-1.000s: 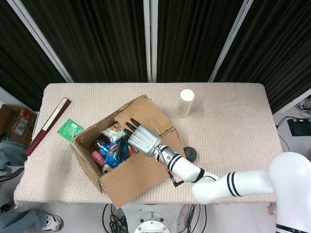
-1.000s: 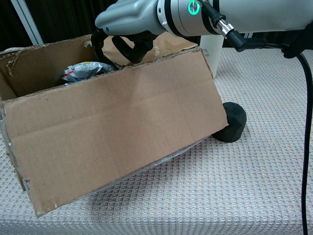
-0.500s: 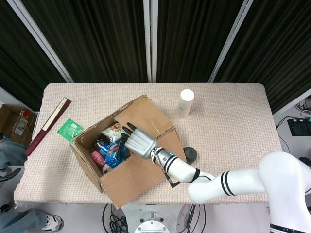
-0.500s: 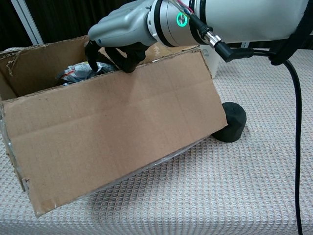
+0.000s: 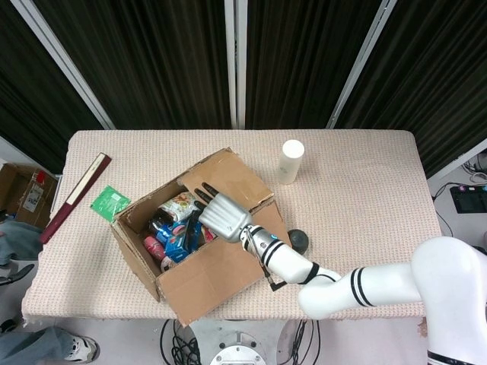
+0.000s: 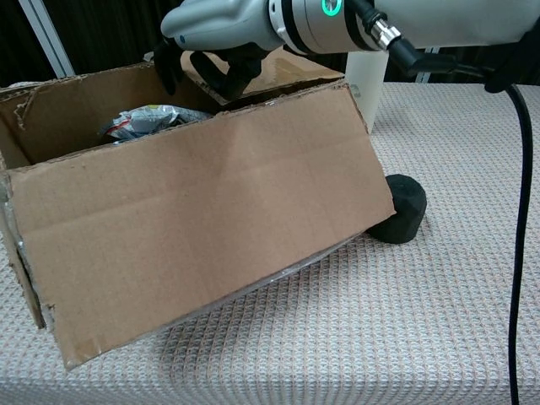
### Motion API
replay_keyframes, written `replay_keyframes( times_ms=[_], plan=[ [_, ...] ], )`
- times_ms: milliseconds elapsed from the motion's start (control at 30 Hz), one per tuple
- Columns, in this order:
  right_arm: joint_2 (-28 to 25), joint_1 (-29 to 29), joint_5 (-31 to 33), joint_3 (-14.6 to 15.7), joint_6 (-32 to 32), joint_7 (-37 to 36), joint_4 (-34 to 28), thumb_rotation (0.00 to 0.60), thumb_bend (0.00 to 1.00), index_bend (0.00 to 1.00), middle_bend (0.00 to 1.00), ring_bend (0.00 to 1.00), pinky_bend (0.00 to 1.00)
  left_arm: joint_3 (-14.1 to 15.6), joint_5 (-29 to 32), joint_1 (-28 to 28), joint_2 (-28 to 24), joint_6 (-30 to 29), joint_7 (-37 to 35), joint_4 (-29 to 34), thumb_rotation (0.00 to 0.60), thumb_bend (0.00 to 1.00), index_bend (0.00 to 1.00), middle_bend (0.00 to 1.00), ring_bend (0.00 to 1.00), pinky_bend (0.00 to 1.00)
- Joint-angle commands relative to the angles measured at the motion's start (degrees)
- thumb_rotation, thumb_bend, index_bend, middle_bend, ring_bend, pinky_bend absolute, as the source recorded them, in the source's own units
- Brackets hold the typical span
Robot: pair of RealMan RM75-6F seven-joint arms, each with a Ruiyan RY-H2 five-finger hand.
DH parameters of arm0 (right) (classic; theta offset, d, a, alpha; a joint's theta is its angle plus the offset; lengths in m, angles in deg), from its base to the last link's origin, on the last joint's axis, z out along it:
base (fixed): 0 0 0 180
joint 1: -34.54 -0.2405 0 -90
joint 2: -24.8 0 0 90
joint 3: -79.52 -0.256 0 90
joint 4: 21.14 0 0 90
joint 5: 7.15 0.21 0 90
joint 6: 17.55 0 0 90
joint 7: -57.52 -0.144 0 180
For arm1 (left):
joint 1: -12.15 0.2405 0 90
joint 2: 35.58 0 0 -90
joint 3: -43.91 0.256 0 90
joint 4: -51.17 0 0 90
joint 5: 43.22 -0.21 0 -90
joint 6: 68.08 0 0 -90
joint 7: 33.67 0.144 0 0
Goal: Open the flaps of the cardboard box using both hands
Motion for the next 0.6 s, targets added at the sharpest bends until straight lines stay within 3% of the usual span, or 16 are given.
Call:
replay_keyframes(
  times_ms=[33, 600],
  plan=[
    [-1.4, 0.2, 1.4, -0.1, -1.5, 0.4, -1.4, 0.600, 0.95, 0.19, 0.22, 0.00, 0.00, 0.0, -0.1, -0.1, 0.1, 0.2, 0.0, 0.0, 0.425, 0.09, 0.09, 0.17, 0.12, 0.23],
    [-13.7, 5.1, -0.7, -2.5, -6.3, -4.7, -9.0, 0.600, 0.95, 0.17, 0.23, 0.00, 0.00, -0.3, -0.4, -1.1, 0.1, 1.9, 0.9, 1.3, 0.421, 0.09, 0.09, 0.17, 0.12, 0.23]
  ],
)
